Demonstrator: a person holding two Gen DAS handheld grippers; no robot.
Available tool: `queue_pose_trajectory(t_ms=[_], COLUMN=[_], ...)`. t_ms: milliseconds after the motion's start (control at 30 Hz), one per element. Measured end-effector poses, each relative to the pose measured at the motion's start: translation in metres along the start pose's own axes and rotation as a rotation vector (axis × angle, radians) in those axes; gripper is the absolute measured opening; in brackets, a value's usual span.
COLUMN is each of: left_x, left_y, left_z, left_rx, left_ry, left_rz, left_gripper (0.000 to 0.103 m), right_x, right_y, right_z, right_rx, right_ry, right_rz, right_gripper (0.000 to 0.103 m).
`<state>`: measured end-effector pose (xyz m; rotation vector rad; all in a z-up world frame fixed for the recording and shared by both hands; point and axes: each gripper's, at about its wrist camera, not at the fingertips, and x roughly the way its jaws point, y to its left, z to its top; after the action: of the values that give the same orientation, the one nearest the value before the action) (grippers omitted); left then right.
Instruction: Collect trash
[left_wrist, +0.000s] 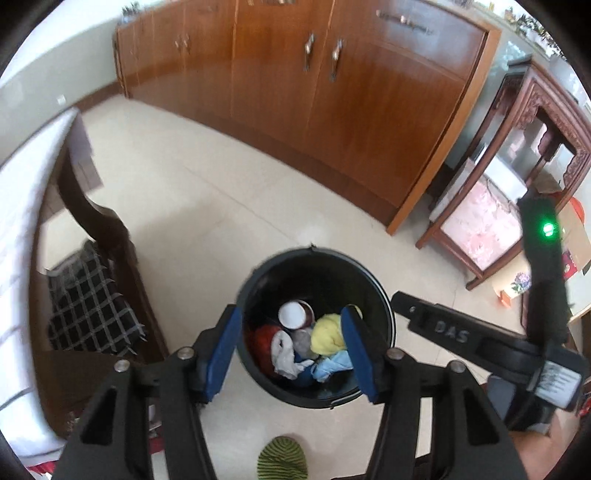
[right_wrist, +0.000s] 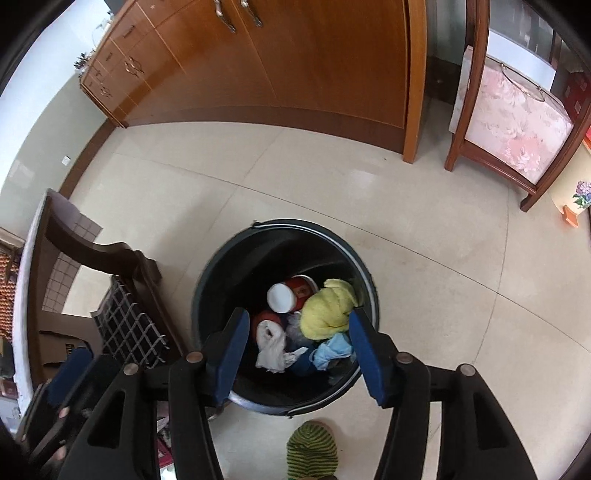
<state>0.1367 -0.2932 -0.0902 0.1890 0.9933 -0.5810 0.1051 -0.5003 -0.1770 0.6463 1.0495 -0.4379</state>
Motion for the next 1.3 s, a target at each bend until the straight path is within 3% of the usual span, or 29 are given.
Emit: queue_pose_trajectory(t_ms=[200,400,533,667,967,1300], left_x=[-0.071,-0.140,-0.177,-0.201,-0.248,-0.271], left_y=[0.026,0.068,0.099,0.122,0.142,0.157], left_z=[-0.008,-0.034,-0.061,-0.084,-0.121,-0.149], left_rx=[-0.043,-0.104,-0.168,-0.241,-0.318,-0.369], left_ry=[-0.120,-0.224,-0.265,-0.273,-0.341,-0.345], left_rz=[0.060,0.184,0.274,0.344,0.445,0.487], left_gripper=[0.058,0.061,0.064,0.066,0.067,0.068], right_x=[-0.044,-0.089,-0.129,-0.165,-0.215,-0.241], right_y=[0.042,0.103,0.145,0.174,0.195,0.208], right_z=[-0.024,-0.066,-0.105,-0.141,-0.193,-0.211], right_rx=[-0.107,-0.296,-0.434,-0.545,-0.620,-0.639], right_ry=[-0.077,-0.144,-0.211,-0.278,-0.346,-0.411], right_rz=[0.093,0.187,0.237,0.245,0.258,0.253], right_gripper=[0.061,0.065,0.068,0.077,0.081,0.081])
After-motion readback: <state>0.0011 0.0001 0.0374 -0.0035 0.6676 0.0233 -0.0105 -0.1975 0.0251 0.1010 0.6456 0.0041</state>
